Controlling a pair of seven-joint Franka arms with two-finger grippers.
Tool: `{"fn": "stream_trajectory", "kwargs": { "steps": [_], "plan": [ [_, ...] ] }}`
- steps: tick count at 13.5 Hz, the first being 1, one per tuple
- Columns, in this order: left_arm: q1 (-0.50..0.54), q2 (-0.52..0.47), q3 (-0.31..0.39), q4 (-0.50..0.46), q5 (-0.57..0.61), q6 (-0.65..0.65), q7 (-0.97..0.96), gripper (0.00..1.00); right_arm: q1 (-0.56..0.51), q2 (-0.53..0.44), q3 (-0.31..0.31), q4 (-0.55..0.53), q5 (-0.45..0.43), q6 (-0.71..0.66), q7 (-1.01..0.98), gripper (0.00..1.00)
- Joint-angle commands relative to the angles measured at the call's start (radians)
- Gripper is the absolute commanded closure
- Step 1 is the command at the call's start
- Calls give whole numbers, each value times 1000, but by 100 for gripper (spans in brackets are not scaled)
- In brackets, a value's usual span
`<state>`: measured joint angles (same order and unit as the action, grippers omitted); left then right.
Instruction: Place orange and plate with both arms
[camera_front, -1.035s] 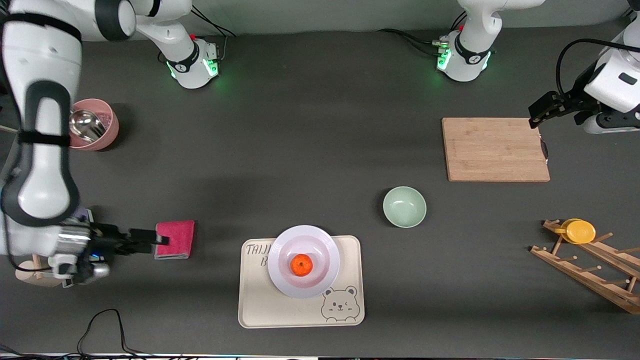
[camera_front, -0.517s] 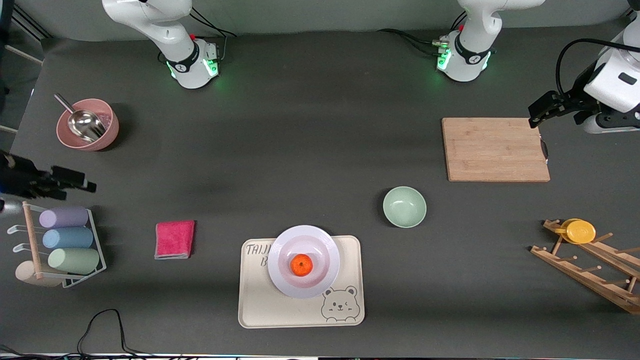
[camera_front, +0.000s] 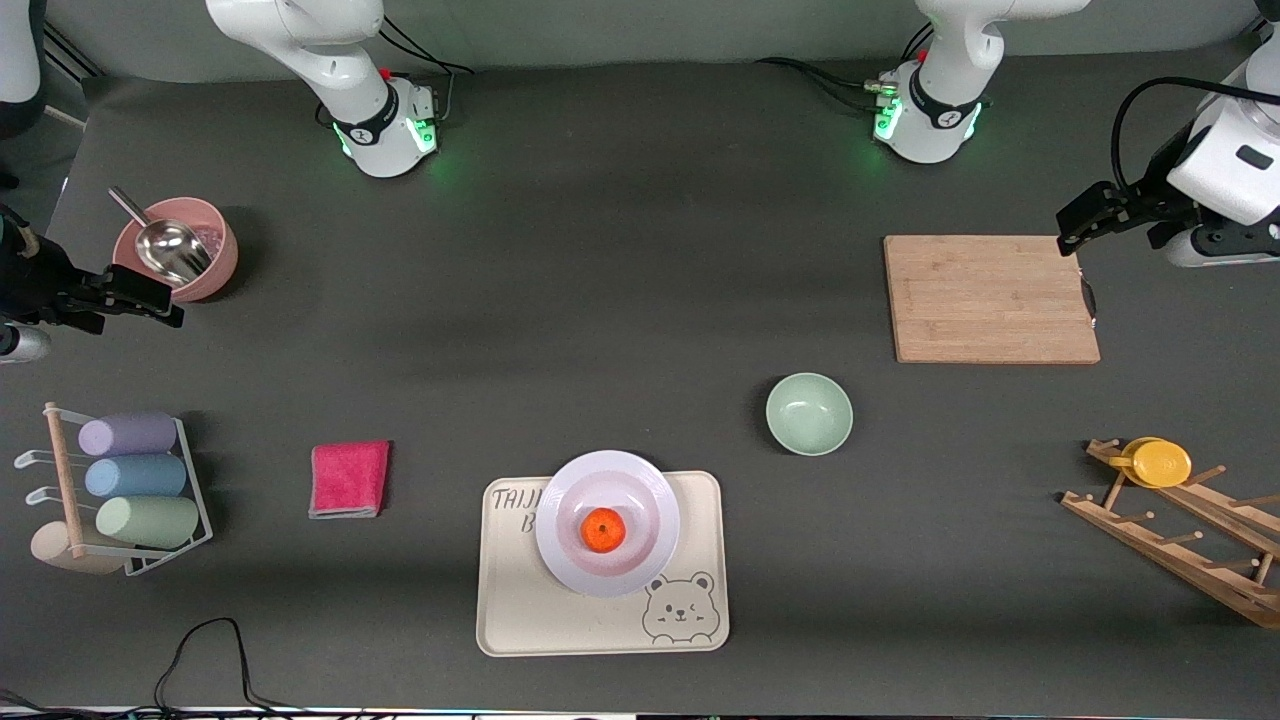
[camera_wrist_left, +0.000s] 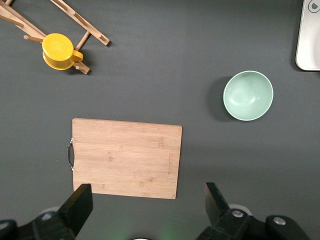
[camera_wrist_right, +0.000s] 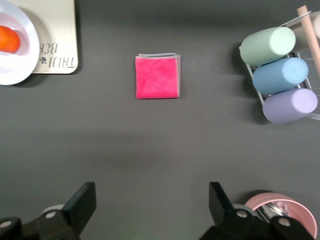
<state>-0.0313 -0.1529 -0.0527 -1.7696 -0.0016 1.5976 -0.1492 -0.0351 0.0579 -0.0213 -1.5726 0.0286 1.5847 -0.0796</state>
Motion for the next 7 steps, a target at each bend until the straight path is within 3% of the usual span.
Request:
{"fn": "stream_trajectory", "kwargs": {
  "steps": [1, 7],
  "plan": [
    [-1, -4, 2, 15, -11, -24, -6, 0, 4, -27, -5, -20, -32, -5, 29, 0],
    [1, -2, 2, 15, -11, -24, -6, 0, 4, -36, -5, -20, -36, -6, 32, 0]
  ]
}}
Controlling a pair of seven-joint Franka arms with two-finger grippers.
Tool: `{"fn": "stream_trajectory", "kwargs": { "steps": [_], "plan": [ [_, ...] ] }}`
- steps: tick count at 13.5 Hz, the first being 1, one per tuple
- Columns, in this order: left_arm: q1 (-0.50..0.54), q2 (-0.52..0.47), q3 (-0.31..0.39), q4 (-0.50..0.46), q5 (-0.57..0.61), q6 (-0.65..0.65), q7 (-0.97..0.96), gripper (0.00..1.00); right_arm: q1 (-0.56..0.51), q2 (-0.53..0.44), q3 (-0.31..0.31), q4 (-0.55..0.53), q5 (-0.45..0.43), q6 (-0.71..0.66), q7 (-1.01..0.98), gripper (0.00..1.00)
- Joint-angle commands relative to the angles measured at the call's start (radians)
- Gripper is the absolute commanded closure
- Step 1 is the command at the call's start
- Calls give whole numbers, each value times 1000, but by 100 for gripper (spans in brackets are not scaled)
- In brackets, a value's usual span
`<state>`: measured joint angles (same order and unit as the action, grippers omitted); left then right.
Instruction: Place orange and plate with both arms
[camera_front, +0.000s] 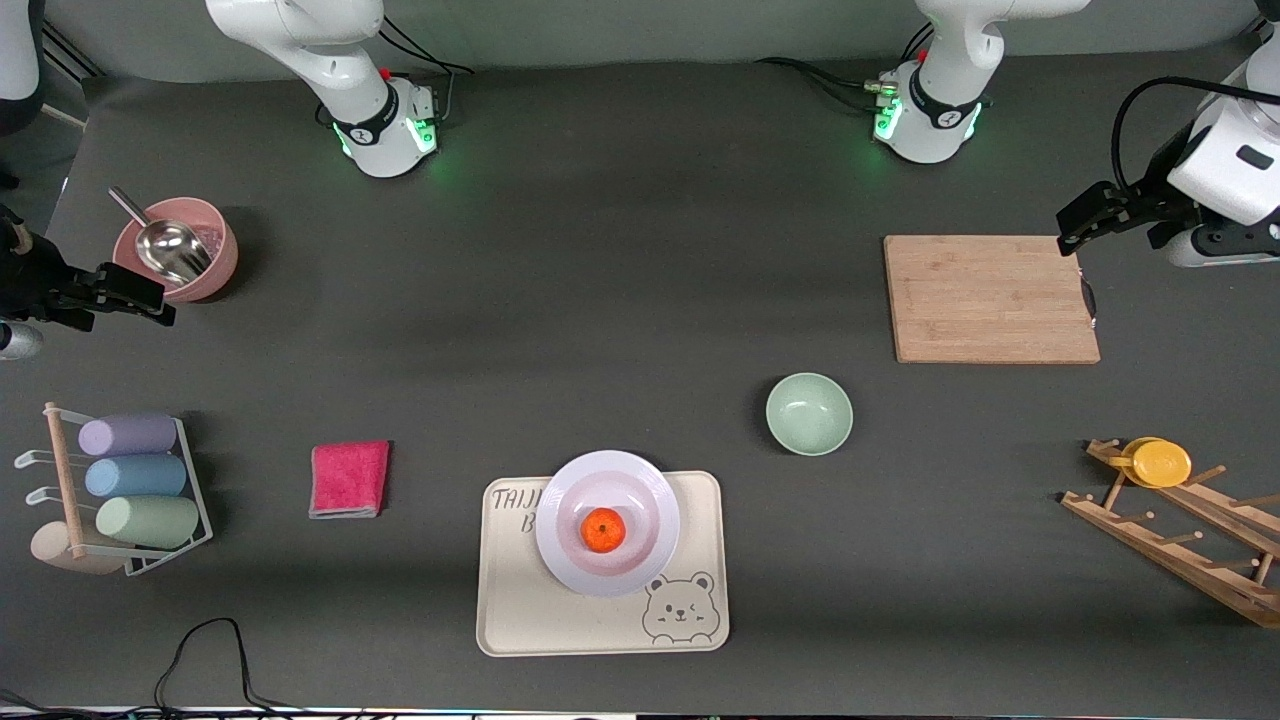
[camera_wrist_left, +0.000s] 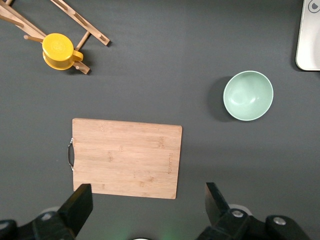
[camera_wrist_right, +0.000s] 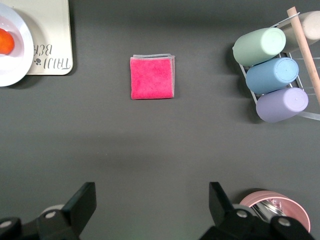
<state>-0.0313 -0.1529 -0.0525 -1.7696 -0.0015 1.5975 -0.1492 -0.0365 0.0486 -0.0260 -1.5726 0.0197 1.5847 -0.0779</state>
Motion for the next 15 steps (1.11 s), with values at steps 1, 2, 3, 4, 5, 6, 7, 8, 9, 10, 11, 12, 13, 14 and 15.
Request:
{"fn": "stream_trajectory", "kwargs": {
  "steps": [1, 2, 3, 4, 5, 6, 7, 8, 9, 10, 11, 12, 13, 14, 15],
  "plan": [
    [1, -2, 2, 15, -11, -24, -6, 0, 6, -27, 0, -21, -29, -6, 30, 0],
    [1, -4, 2, 15, -11, -24, -6, 0, 6, -27, 0, -23, -33, -6, 29, 0],
    [-1, -4, 2, 15, -11, -24, -6, 0, 6, -26, 0, -21, -34, -6, 29, 0],
    [-1, -2, 0, 15, -9, -22, -6, 0, 6, -24, 0, -20, -34, -5, 29, 0],
    [-4, -4, -1, 16, -9, -21, -6, 0, 6, -24, 0, -20, -34, -6, 29, 0],
    [-7, -4, -1, 15, -9, -22, -7, 0, 6, -23, 0, -18, -34, -6, 30, 0],
    [-6, -4, -1, 15, -9, -24, -7, 0, 4, -21, 0, -17, -34, -5, 29, 0],
    [-2, -4, -1, 15, -9, -22, -7, 0, 6, -21, 0, -17, -35, -5, 30, 0],
    [-2, -4, -1, 15, -9, -21, -7, 0, 6, -19, 0, -17, -35, -5, 29, 0],
    [-4, -4, -1, 16, -9, -22, -7, 0, 6, -15, 0, -15, -35, -5, 29, 0],
    [-7, -4, -1, 16, -9, -22, -7, 0, 6, -12, 0, -11, -37, -5, 29, 0],
    [-7, -4, -3, 16, -9, -22, -7, 0, 4, -10, 0, -9, -35, -5, 29, 0],
    [-7, -4, -3, 16, -9, -21, -7, 0, 4, -10, 0, -6, -35, -5, 30, 0],
    [-6, -4, -3, 16, -9, -22, -7, 0, 4, -9, 0, -4, -35, -5, 29, 0],
    [-6, -4, -3, 16, -9, -22, -7, 0, 4, -9, 0, -6, -35, -5, 26, 0]
  ]
}}
